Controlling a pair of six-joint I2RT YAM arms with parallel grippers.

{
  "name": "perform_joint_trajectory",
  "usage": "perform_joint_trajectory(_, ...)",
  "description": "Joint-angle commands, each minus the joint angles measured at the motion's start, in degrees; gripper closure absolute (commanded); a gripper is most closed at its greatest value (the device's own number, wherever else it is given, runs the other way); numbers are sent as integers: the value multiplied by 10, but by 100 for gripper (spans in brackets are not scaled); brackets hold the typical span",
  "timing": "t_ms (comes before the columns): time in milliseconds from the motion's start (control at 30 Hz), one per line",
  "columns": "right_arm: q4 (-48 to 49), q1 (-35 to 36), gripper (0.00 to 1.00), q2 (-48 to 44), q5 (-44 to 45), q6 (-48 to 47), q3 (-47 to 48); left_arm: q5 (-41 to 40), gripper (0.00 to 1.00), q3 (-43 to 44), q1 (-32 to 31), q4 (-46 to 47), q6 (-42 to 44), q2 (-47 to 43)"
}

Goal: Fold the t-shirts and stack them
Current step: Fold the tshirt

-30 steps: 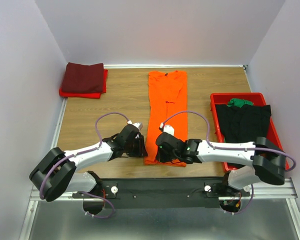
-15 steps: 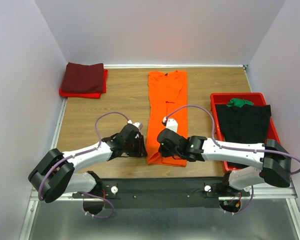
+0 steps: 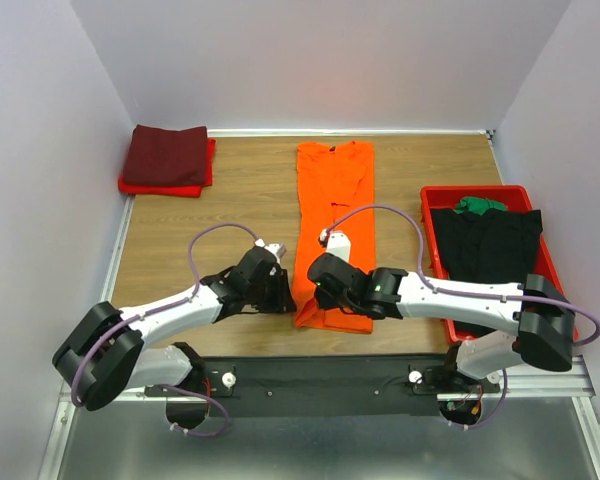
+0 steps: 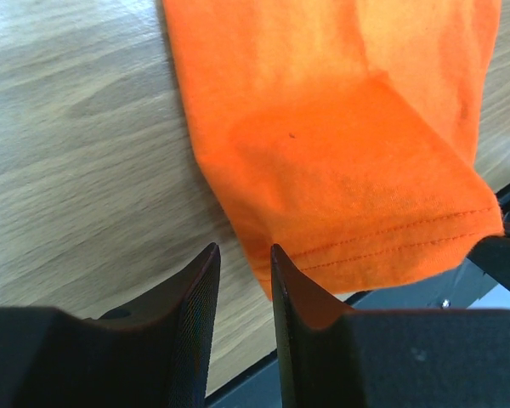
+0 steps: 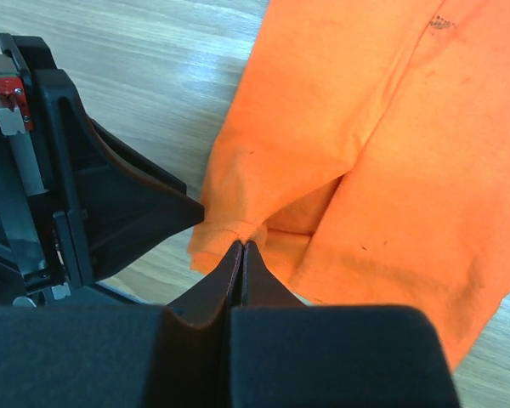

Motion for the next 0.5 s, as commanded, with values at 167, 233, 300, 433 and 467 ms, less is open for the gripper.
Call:
perform_joint_trajectory(167, -13, 5, 97, -1, 5, 16, -37, 37, 62, -9, -1, 32, -9, 17)
perform_joint_trajectory(233, -13, 5, 97, 8, -7, 20, -48, 38, 62, -9, -1, 34, -9, 19)
perform_joint_trajectory(300, -13, 4, 98, 12, -16, 23, -54, 38, 62, -11, -1, 35, -8, 20)
perform_joint_trajectory(433, -13, 5, 99, 19, -29, 23, -63, 31, 65, -12, -1, 19, -10, 27)
perform_joint_trajectory(467, -11, 5, 99, 17, -31, 21, -64, 24, 65, -10, -1, 15, -10, 28)
